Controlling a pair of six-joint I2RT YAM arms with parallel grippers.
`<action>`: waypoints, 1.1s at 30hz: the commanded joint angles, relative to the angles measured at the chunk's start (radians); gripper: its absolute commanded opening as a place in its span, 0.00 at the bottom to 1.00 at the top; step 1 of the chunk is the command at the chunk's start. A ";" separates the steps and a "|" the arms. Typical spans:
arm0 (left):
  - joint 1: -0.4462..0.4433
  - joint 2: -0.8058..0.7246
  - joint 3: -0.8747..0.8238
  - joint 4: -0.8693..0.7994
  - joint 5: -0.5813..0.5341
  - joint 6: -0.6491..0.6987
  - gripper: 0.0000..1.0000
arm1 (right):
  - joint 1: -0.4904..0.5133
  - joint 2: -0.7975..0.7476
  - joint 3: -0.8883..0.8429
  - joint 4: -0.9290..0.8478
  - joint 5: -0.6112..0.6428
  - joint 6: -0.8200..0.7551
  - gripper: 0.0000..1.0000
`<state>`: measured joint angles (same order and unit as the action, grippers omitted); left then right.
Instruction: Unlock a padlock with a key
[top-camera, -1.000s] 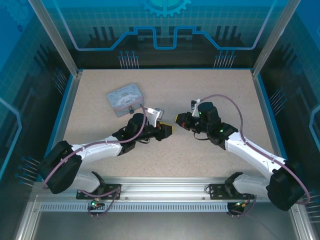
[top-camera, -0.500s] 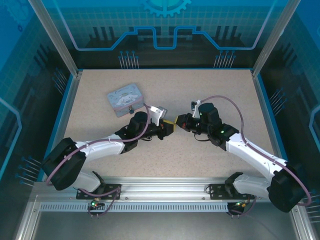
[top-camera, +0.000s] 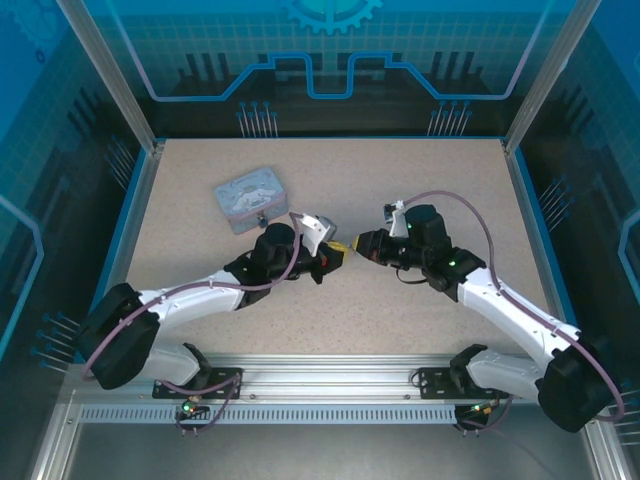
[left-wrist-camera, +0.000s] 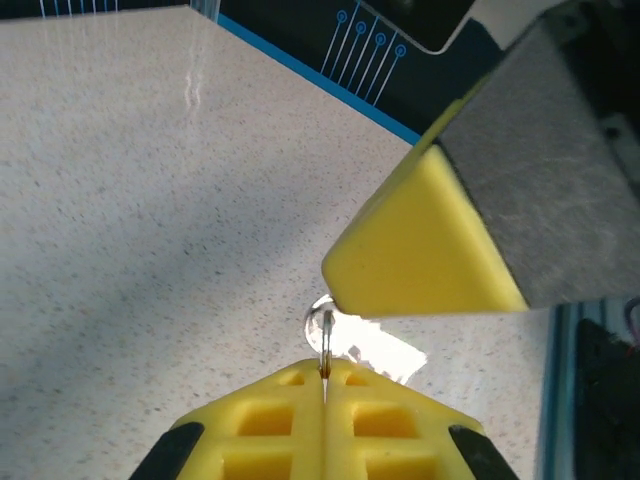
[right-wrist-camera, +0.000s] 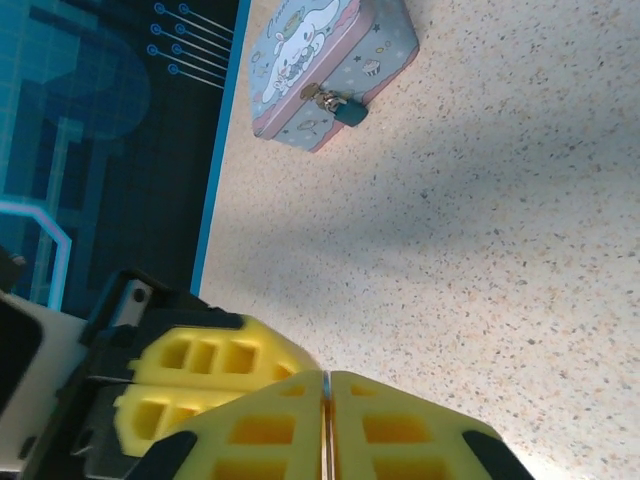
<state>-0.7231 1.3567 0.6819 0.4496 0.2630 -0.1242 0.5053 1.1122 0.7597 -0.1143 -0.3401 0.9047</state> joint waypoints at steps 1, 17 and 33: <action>-0.001 -0.048 0.014 -0.077 0.009 0.199 0.00 | -0.067 -0.023 -0.029 -0.050 -0.150 -0.108 0.24; -0.001 -0.043 0.173 -0.350 0.126 0.567 0.00 | -0.151 -0.032 0.037 -0.196 -0.468 -0.601 0.46; -0.001 -0.048 0.177 -0.347 0.155 0.540 0.00 | -0.071 0.034 0.084 -0.134 -0.431 -0.664 0.43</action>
<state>-0.7231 1.3148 0.8356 0.1116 0.3840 0.4023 0.4149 1.1267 0.8097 -0.2661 -0.7639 0.2687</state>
